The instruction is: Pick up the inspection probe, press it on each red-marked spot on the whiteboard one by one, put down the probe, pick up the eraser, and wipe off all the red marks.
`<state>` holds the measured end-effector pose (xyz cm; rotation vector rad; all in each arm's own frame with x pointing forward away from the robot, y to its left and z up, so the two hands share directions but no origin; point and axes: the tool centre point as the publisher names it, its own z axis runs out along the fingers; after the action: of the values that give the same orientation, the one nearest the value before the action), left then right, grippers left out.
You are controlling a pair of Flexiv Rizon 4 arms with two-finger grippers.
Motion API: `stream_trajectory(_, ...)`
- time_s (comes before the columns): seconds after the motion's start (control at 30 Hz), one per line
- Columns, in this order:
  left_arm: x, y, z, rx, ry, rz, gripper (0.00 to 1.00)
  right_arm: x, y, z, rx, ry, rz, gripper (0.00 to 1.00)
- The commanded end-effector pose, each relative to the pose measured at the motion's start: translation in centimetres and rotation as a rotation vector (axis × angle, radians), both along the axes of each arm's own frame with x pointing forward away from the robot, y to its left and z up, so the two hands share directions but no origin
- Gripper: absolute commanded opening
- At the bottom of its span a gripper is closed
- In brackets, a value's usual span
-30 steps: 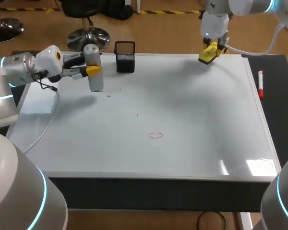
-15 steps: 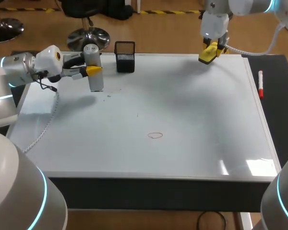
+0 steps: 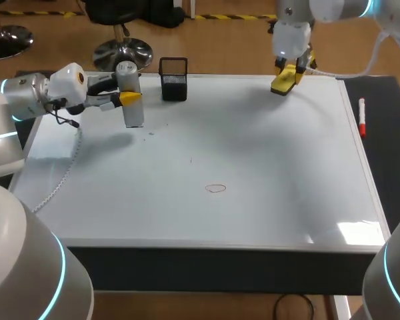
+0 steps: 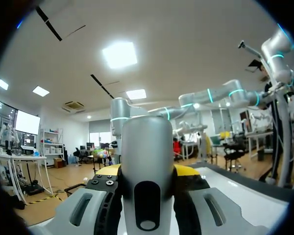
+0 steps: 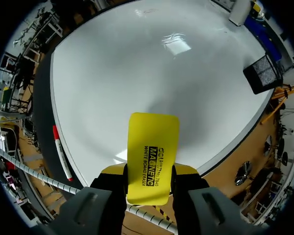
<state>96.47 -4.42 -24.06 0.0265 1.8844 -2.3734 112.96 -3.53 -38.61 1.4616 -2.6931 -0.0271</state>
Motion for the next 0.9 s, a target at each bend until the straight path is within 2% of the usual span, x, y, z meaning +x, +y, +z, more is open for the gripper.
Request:
stream_trajectory(0.03, -0.1, 0.0, 0.1, 0.000, -0.001, 0.004, 0.00, -2.0, 1.3, 0.9, -0.011, -0.026, 0.034, 0.00)
stream_trajectory(0.27, -0.1, 0.0, 0.1, 0.000, -0.001, 0.004, 0.00, -4.3, 4.0, 2.2, -0.009, -0.088, 0.132, 0.00)
stream_trajectory(0.4, -0.1, 0.0, 0.1, 0.000, -0.001, 0.004, 0.00, -6.8, 6.6, 2.9, -0.012, -0.109, 0.193, 0.00)
stream_trajectory(0.9, -0.1, 0.0, 0.1, 0.000, -0.001, 0.004, 0.00, -17.0, 15.3, 3.4, 0.004, -0.137, 0.362, 0.00)
